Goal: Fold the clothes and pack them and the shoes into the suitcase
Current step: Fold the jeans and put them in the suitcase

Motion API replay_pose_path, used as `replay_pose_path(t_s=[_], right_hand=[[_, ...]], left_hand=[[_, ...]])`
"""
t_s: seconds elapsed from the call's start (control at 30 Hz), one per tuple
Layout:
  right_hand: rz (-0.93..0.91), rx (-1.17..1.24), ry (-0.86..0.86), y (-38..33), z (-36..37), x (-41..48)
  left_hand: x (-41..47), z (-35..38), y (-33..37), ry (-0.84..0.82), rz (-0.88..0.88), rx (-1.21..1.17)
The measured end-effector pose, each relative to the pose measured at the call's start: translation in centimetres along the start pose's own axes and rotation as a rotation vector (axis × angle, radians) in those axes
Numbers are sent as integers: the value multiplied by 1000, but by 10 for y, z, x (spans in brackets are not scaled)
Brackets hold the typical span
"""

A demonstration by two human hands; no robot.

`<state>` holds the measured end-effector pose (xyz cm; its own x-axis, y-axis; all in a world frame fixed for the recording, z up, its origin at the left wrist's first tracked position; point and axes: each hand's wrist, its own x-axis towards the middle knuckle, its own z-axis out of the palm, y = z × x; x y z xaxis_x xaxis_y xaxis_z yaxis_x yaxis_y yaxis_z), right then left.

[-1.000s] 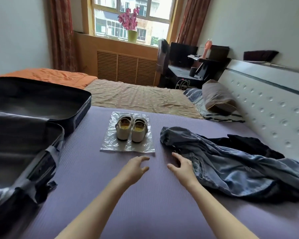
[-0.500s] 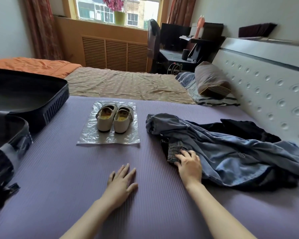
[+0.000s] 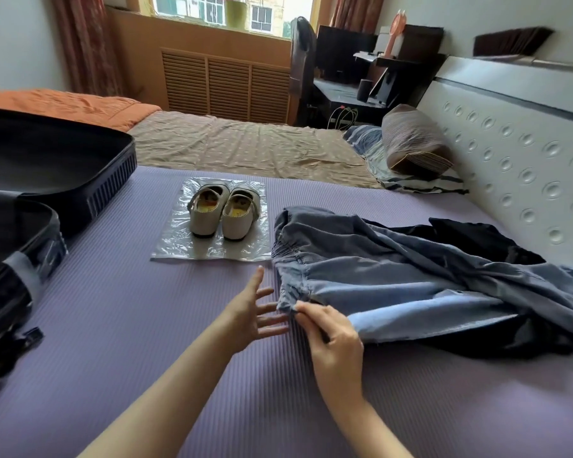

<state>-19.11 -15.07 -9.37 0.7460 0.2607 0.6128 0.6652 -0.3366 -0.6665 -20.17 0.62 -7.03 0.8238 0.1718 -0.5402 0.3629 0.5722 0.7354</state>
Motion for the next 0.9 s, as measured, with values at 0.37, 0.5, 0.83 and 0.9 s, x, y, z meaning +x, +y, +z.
replay_pose_path(t_s=[0.37,0.5,0.83,0.9], right_hand=[[-139,31,-24,-16,1,-53],[-238,80,-29,-36,8,-53],[-93,71,-327,-71,28,-30],[-52,-37,-392,-65,33,7]], left_hand=[[-7,-2,-15,61,166,-70],[-34,-22,-10,144,329,-79],[-86,-100,-46,346,383,165],[-83,-101,-49,371,408,188]])
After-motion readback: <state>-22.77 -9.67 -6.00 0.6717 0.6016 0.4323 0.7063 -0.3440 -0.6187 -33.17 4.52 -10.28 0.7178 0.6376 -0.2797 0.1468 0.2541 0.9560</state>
